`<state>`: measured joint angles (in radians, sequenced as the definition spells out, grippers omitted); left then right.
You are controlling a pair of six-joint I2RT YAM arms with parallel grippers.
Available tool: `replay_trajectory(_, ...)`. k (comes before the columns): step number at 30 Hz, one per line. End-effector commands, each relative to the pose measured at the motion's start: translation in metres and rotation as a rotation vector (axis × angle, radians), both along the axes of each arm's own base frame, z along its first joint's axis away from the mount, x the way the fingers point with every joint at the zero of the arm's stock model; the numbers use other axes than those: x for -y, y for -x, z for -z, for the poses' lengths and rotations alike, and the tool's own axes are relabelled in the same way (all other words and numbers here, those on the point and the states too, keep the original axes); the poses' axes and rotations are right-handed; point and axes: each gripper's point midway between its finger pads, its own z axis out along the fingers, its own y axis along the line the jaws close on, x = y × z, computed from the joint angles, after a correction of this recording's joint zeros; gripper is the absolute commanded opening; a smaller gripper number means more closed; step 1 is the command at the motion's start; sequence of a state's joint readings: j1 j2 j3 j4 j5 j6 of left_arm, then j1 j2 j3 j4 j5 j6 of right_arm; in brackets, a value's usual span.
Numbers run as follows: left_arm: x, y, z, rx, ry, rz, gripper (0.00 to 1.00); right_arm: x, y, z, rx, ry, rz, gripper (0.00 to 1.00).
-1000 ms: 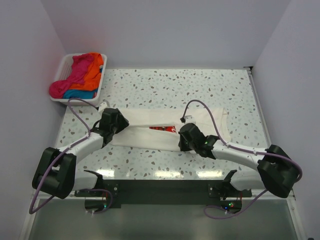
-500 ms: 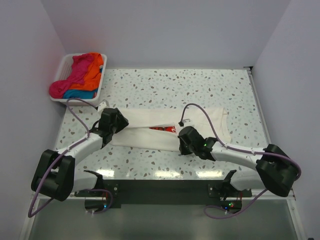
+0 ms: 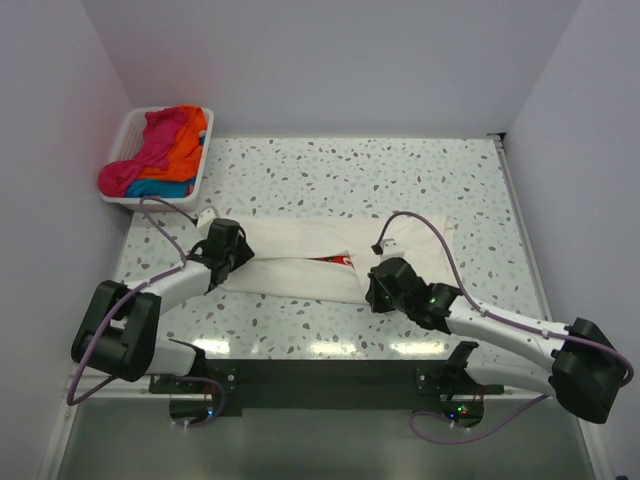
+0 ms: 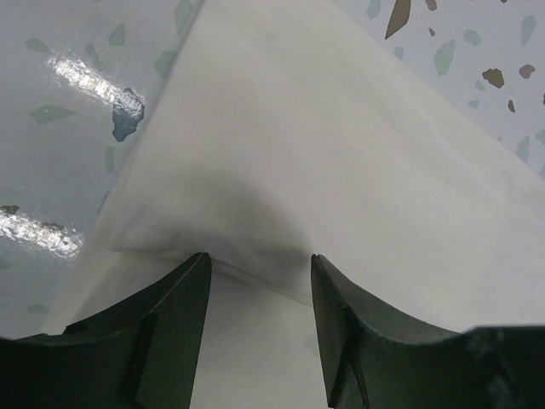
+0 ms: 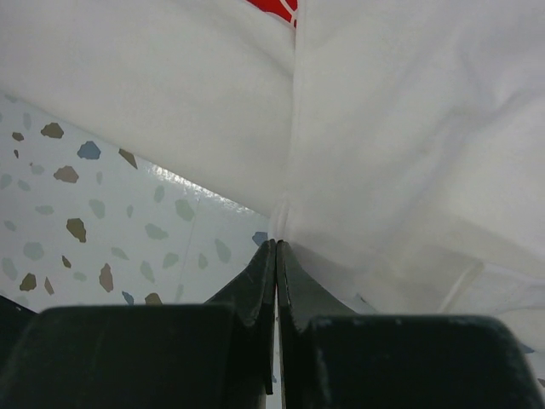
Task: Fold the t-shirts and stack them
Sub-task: Fold the tshirt
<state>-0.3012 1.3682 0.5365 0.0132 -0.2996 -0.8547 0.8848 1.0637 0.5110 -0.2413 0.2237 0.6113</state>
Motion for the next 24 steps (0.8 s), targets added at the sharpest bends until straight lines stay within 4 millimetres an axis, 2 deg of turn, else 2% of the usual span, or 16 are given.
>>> replay_trajectory(1,-0.01,-0.013,-0.013,0.038,-0.013,-0.06,0.55,0.004,0.0,-0.004,0.014,-0.001,0.025,0.0)
replay_trajectory(6,-0.012,-0.015,-0.021,0.061,-0.013,-0.068,0.54,-0.003,-0.007,-0.012,0.024,0.004,0.015,0.0)
replay_trajectory(9,-0.019,-0.01,-0.019,0.038,-0.026,-0.078,0.54,-0.009,-0.016,-0.023,0.055,0.004,0.015,0.0)
replay_trajectory(11,-0.023,-0.011,-0.019,0.036,-0.023,-0.085,0.54,-0.016,-0.025,-0.03,0.072,0.01,0.014,0.05)
replay_trajectory(12,-0.024,-0.013,-0.019,0.04,-0.006,-0.081,0.54,-0.02,-0.028,-0.033,0.075,0.011,0.008,0.11)
replay_trajectory(13,-0.023,-0.014,-0.021,0.044,0.002,-0.079,0.54,-0.022,-0.031,-0.026,0.058,0.04,0.006,0.16)
replay_trajectory(14,-0.022,-0.016,-0.023,0.049,0.01,-0.074,0.54,-0.027,-0.039,-0.037,0.079,0.042,0.013,0.2)
replay_trajectory(16,-0.02,-0.02,-0.032,0.072,0.018,-0.063,0.54,-0.017,-0.042,-0.037,0.065,0.106,0.045,0.34)
replay_trajectory(17,-0.019,-0.022,-0.036,0.08,0.019,-0.059,0.54,-0.007,-0.05,-0.045,0.102,0.133,0.113,0.39)
replay_trajectory(18,-0.019,-0.022,-0.04,0.089,0.019,-0.057,0.54,0.008,-0.048,-0.045,0.092,0.178,0.15,0.48)
replay_trajectory(20,-0.018,-0.024,-0.049,0.116,0.022,-0.05,0.55,0.03,-0.049,-0.056,0.124,0.186,0.242,0.52)
replay_trajectory(21,-0.015,-0.024,-0.052,0.124,0.033,-0.037,0.55,0.045,-0.045,-0.056,0.114,0.215,0.28,0.54)
replay_trajectory(24,-0.005,-0.028,-0.06,0.164,0.077,-0.008,0.55,0.07,-0.039,-0.055,0.114,0.209,0.362,0.58)
